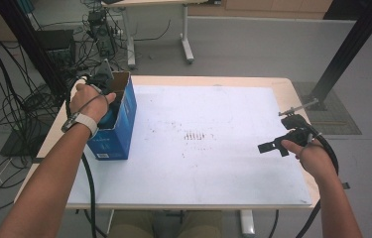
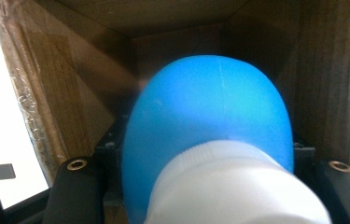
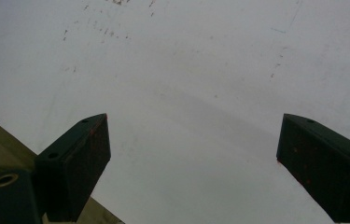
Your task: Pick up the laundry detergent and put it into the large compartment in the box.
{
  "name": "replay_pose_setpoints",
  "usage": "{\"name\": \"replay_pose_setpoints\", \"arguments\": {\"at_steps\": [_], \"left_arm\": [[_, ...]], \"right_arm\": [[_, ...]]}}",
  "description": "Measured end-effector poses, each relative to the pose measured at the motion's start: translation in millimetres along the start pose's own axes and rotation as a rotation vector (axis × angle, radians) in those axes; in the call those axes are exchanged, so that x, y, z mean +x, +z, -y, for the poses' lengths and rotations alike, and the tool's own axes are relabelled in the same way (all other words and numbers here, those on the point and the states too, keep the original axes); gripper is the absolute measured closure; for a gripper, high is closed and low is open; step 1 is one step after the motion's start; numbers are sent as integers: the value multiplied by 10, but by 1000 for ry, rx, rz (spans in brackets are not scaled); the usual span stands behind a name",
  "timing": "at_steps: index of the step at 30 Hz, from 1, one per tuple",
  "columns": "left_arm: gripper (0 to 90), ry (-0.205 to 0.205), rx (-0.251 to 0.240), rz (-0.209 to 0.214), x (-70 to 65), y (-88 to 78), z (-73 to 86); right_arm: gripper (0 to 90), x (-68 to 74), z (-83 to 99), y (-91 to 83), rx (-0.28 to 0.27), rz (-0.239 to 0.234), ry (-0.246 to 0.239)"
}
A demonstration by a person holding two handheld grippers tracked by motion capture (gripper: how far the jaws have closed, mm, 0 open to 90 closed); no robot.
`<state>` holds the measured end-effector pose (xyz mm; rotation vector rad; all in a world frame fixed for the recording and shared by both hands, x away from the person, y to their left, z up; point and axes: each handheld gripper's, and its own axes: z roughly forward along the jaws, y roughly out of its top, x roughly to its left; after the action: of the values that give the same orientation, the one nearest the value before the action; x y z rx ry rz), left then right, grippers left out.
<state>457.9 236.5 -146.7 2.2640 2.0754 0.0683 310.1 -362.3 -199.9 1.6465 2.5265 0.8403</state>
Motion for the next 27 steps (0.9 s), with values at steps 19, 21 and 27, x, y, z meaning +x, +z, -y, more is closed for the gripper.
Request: {"name": "replay_pose_setpoints", "arguments": {"at_steps": [19, 21, 27], "left_arm": [[374, 1, 2, 4, 7, -2, 1], [374, 2, 2, 3, 5, -1, 2], [374, 1, 1, 6, 15, -1, 3]], "right_arm": [[97, 15, -6, -18, -1, 1, -2], [97, 15, -9, -19, -1, 2, -1], [97, 15, -14, -14, -2, 2, -1]]}}
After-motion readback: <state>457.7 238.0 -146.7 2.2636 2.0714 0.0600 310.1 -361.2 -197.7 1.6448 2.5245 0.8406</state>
